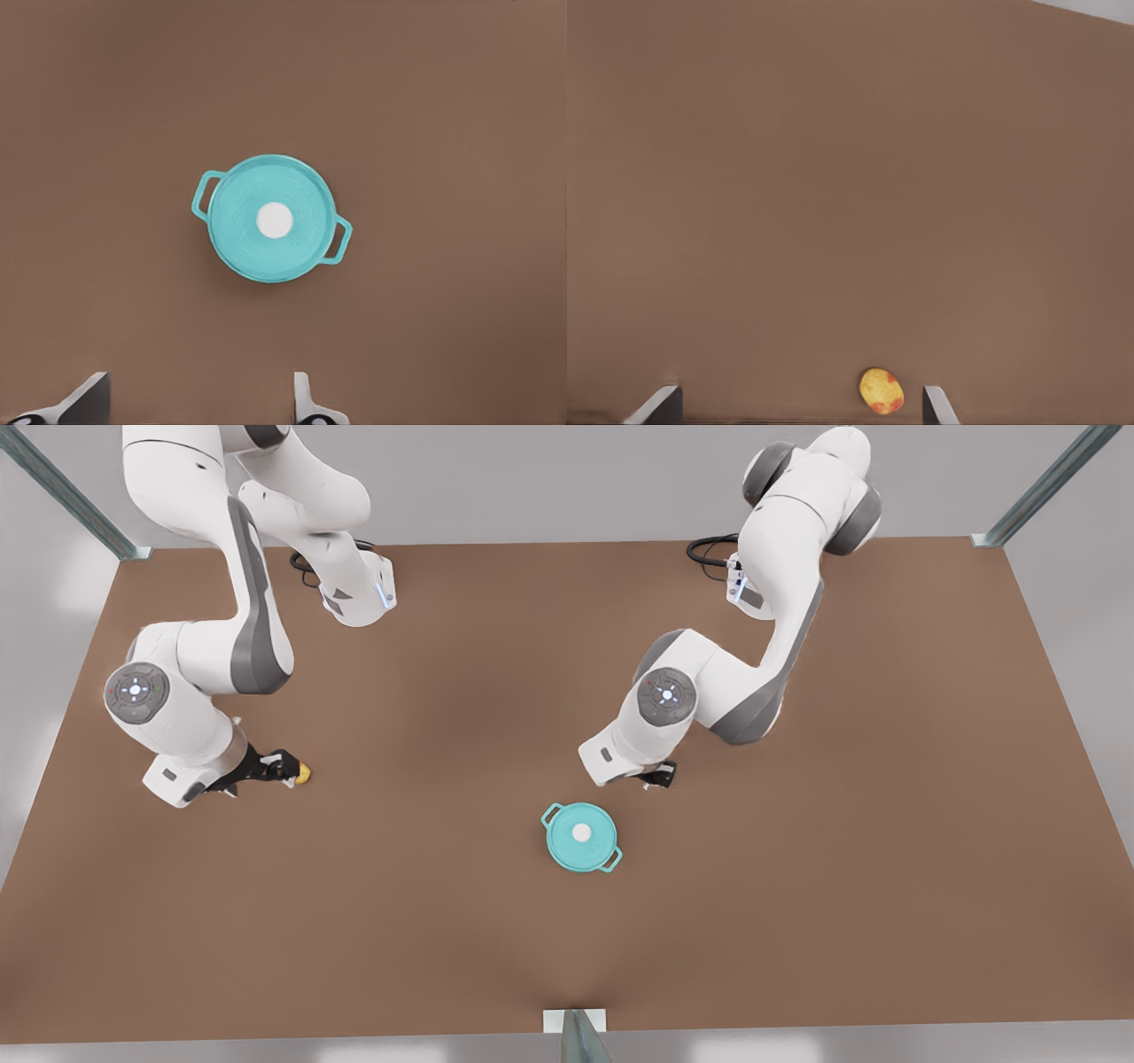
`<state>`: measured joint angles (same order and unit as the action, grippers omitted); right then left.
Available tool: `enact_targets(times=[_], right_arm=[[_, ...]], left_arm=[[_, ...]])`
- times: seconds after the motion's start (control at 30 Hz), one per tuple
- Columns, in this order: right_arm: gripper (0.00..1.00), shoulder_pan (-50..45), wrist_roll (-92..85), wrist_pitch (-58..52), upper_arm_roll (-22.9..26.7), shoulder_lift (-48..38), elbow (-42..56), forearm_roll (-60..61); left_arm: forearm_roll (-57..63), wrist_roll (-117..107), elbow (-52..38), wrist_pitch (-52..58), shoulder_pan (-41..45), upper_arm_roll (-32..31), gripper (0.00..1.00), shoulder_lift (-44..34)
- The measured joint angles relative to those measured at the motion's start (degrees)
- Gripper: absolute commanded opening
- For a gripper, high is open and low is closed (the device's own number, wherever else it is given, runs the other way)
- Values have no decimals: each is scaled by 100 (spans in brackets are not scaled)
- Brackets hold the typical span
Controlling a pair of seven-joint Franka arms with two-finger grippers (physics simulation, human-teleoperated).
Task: Open the pot lid and put the potato into the pot
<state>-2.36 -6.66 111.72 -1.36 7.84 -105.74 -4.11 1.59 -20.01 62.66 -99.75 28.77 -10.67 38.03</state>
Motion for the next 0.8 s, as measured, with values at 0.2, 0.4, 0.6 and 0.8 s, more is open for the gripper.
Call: enact_targets(times=[0.2,0.4,0.6,0.8], right_arm=[[100,14,-469,1534,37,-883,-2707,-16],[100,346,-1157,3052,48,59,-2846,-38],[100,712,-1946,4001,51,473,-2907,-56],[100,894,-2705,4329,57,585,-3188,-55]], left_arm=[[475,-1349,-472,-1043,589,81,100,1216],[877,-2245,-214,-1532,622,157,100,1347],[1104,-2698,-197,-1738,612,254,100,1598],[1152,-3008,-208,-2009,538,295,100,1828]])
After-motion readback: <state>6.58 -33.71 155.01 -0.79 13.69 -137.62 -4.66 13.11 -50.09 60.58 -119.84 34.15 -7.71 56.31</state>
